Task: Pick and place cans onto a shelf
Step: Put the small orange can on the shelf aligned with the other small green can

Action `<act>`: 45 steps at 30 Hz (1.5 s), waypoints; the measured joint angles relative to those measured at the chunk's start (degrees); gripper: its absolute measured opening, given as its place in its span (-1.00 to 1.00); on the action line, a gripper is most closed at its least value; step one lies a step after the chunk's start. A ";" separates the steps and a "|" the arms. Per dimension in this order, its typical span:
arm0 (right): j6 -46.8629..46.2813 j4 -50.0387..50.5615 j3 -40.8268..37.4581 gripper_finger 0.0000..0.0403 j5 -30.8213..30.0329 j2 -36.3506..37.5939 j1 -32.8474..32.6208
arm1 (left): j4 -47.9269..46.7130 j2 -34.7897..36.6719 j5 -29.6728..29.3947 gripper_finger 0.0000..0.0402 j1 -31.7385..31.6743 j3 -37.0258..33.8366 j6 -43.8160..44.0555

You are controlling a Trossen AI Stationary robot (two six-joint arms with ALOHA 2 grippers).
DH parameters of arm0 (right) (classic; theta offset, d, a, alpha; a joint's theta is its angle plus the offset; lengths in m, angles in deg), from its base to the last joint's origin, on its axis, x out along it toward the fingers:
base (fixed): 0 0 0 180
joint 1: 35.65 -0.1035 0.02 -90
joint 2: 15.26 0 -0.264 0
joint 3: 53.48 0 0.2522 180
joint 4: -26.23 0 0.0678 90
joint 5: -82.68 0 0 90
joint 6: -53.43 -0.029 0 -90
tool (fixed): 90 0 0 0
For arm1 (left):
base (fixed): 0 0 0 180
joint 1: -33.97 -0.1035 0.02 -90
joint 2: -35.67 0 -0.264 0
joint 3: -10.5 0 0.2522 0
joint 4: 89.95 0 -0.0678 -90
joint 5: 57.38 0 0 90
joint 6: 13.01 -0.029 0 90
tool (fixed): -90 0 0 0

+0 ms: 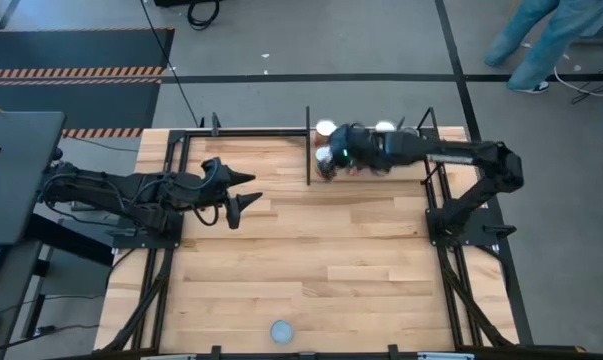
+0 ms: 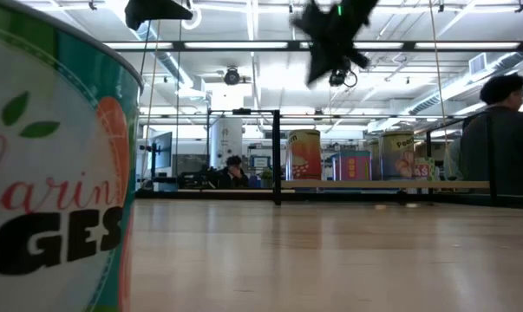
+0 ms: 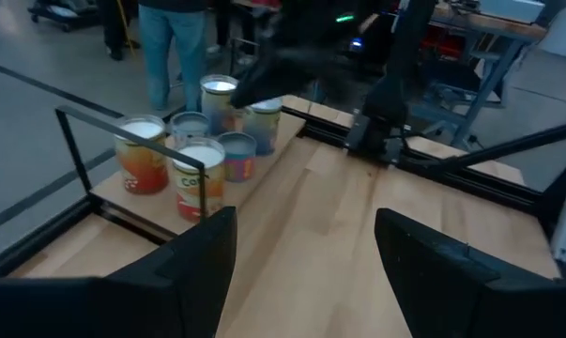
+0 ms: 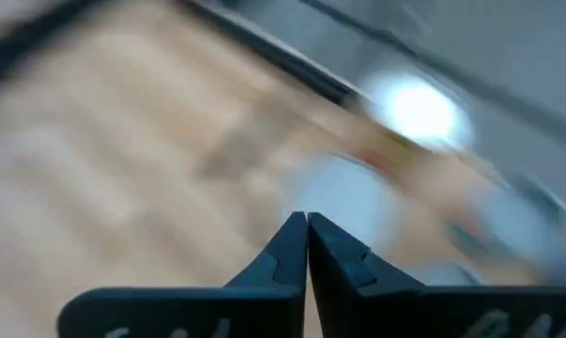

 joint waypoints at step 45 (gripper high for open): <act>38.79 -36.27 17.80 0.98 30.88 -45.19 -38.34 | -0.92 -0.02 5.13 0.29 7.47 -0.02 1.47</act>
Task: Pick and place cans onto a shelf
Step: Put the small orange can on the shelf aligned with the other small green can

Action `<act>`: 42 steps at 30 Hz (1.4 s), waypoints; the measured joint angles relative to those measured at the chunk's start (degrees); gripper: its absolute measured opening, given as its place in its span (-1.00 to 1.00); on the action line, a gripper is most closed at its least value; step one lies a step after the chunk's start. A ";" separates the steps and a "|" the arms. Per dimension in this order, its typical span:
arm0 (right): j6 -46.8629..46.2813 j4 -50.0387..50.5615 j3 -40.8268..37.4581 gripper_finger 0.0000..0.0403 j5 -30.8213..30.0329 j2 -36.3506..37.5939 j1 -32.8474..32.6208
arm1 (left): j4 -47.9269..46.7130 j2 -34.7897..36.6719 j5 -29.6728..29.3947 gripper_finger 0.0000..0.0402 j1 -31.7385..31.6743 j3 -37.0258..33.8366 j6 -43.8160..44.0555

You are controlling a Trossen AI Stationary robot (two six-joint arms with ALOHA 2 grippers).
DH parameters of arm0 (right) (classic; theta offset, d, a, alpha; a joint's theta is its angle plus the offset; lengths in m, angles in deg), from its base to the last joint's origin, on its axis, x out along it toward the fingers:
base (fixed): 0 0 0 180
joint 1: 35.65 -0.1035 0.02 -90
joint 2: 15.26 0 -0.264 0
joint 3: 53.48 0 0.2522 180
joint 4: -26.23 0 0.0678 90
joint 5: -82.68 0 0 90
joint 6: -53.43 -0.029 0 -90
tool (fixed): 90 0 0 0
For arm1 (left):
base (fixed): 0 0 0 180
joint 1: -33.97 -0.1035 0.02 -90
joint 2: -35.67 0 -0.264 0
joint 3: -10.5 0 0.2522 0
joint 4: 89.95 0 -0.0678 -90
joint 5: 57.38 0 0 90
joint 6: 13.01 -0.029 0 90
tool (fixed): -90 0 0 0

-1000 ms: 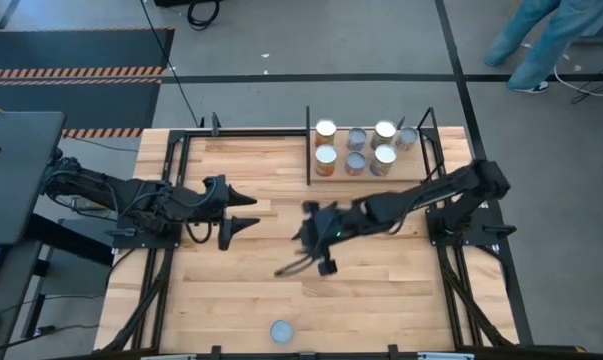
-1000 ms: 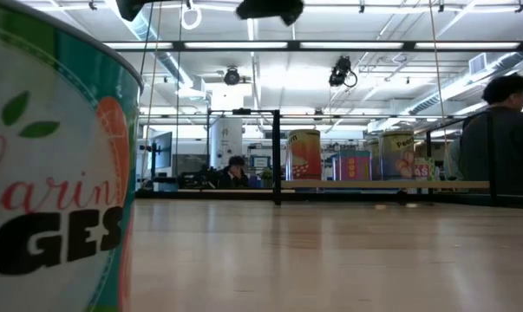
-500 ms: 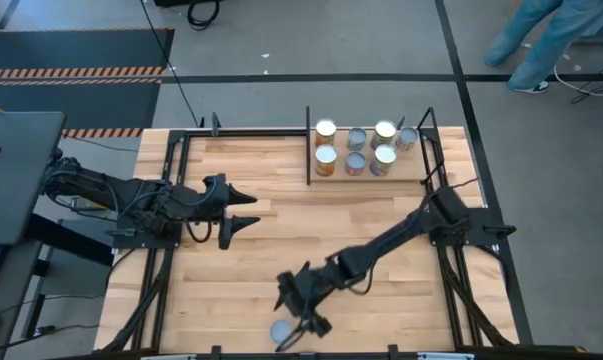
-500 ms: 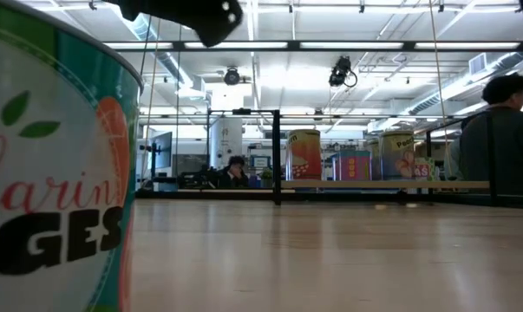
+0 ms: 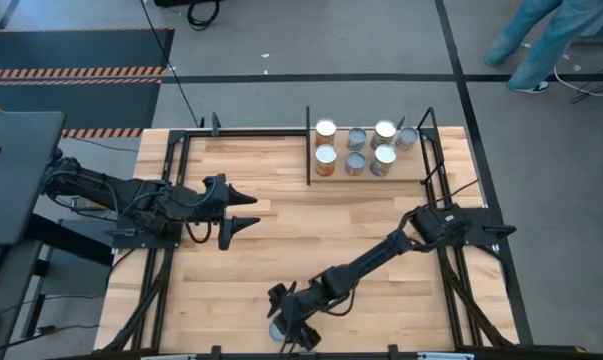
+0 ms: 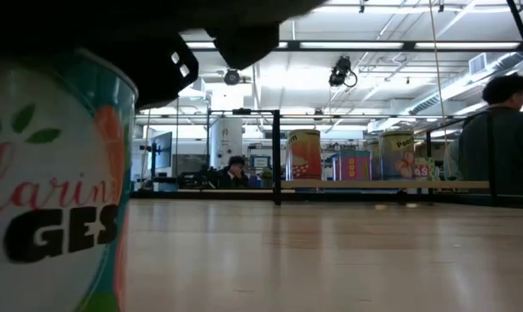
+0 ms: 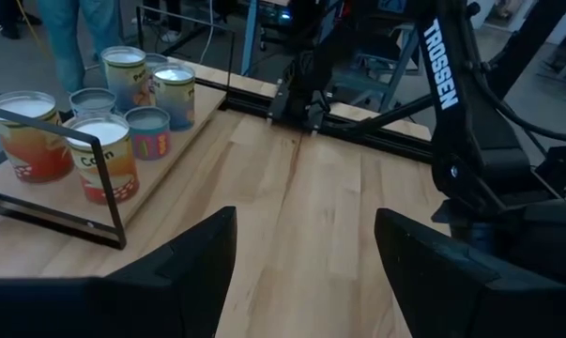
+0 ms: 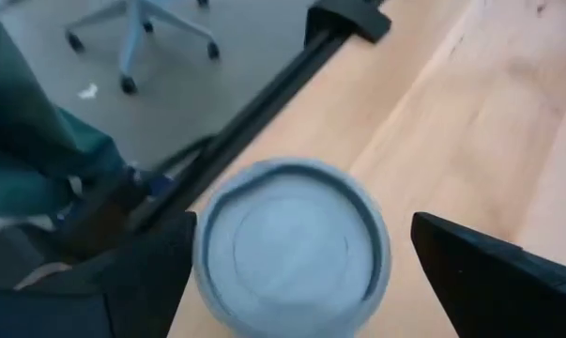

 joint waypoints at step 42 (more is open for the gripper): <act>-3.83 59.04 -4.08 0.43 -20.05 41.16 14.86 | 0.37 0.00 0.01 0.29 -0.02 0.00 -0.05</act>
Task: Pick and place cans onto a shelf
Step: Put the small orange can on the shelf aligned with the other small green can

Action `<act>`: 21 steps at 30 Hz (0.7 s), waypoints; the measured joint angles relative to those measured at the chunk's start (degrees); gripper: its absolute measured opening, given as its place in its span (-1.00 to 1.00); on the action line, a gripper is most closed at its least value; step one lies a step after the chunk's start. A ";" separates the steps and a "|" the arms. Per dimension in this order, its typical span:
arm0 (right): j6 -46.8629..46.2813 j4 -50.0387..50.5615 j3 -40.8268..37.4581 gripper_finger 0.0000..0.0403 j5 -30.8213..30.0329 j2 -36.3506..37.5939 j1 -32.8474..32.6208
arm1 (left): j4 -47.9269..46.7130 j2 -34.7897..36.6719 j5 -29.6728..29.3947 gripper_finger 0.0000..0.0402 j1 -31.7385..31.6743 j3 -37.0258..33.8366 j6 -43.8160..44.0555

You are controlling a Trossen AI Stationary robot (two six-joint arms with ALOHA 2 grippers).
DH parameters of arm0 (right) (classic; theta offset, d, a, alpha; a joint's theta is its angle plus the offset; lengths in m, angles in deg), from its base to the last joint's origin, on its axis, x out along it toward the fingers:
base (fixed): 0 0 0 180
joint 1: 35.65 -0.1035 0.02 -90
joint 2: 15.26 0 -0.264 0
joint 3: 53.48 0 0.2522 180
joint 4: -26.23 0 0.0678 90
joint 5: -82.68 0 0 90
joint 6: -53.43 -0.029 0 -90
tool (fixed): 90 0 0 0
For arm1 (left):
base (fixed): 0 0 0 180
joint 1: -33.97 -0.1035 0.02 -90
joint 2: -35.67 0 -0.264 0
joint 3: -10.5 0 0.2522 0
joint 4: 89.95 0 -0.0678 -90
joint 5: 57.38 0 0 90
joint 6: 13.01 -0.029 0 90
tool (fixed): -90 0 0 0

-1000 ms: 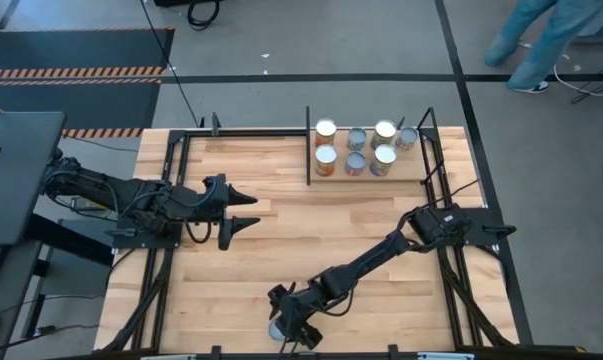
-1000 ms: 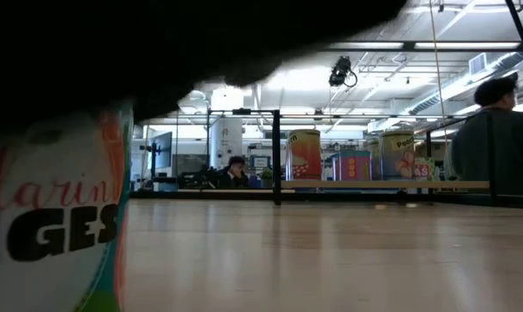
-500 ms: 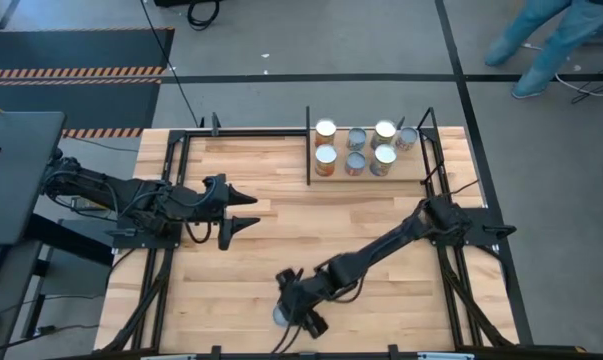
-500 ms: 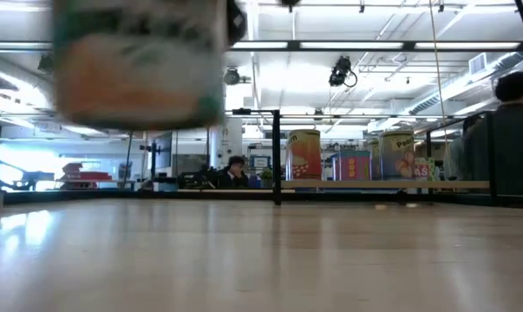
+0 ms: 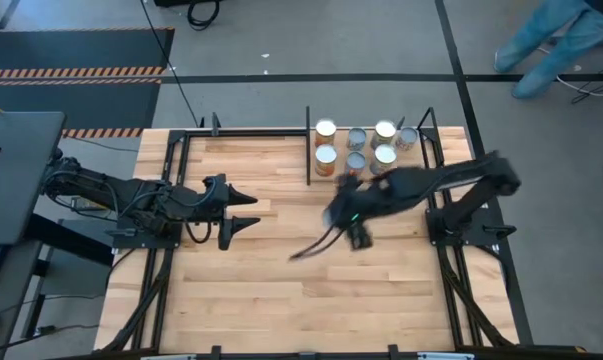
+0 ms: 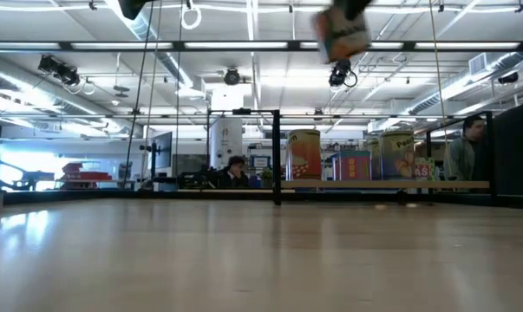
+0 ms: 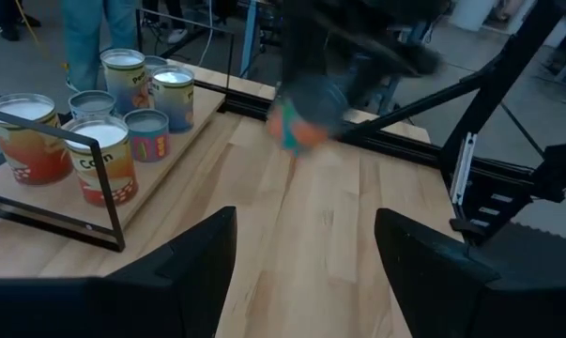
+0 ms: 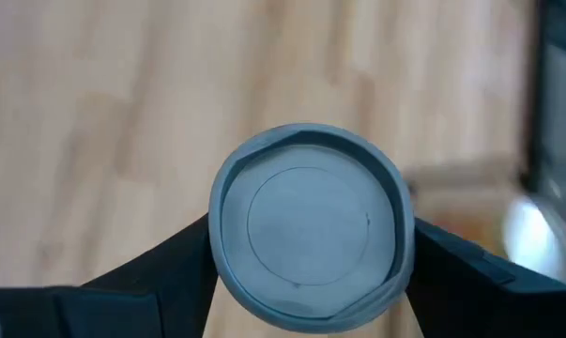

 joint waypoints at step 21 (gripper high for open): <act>-22.76 0.36 -45.16 0.43 -10.93 39.76 29.81 | 0.04 0.00 0.00 0.29 0.00 0.00 0.01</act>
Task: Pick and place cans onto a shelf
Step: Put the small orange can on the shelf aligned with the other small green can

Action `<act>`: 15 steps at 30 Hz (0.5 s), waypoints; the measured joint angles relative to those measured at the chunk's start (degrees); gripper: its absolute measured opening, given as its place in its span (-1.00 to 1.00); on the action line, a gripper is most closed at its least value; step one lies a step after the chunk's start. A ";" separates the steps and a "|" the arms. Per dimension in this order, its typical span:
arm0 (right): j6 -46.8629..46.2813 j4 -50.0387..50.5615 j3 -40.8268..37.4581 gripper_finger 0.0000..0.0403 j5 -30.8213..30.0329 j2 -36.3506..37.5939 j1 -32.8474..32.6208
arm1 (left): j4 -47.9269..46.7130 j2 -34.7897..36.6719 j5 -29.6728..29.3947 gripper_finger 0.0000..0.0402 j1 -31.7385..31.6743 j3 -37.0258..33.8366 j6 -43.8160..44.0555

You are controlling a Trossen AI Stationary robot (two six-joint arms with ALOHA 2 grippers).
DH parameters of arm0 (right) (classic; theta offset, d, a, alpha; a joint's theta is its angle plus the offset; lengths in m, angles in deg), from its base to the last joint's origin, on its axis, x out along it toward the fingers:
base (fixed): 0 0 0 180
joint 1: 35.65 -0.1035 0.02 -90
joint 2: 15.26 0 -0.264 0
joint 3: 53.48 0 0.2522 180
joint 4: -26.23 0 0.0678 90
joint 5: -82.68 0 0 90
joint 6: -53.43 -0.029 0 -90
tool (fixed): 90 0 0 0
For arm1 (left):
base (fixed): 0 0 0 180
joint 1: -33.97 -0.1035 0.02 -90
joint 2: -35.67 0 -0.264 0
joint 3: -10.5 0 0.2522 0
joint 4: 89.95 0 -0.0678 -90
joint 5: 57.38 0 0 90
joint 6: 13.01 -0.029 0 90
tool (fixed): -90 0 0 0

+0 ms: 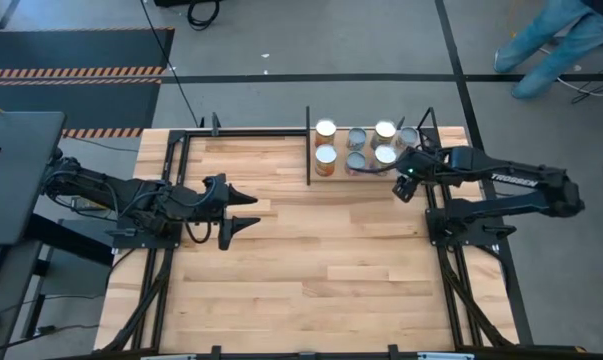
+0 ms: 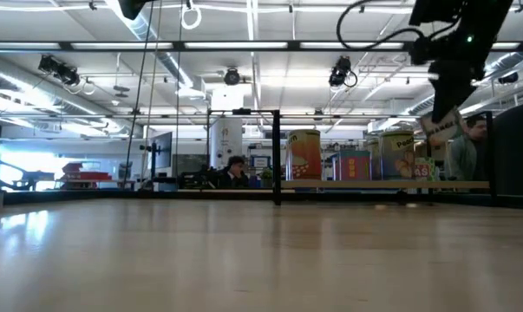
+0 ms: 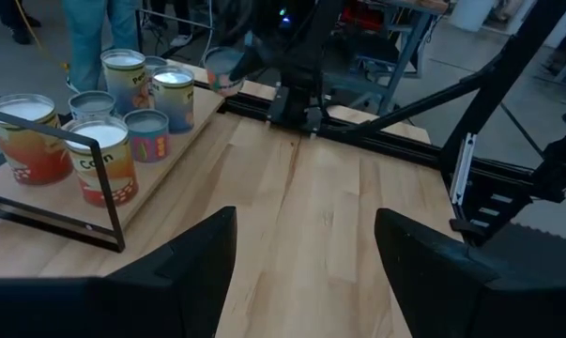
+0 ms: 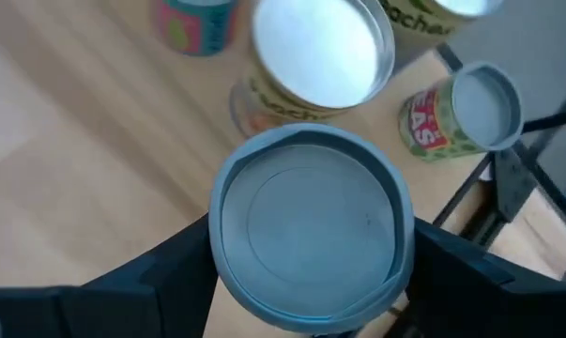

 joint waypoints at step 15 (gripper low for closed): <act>12.16 -9.73 -4.16 0.43 -9.97 -4.22 7.35 | 4.47 0.02 -1.51 0.29 0.00 0.02 -1.49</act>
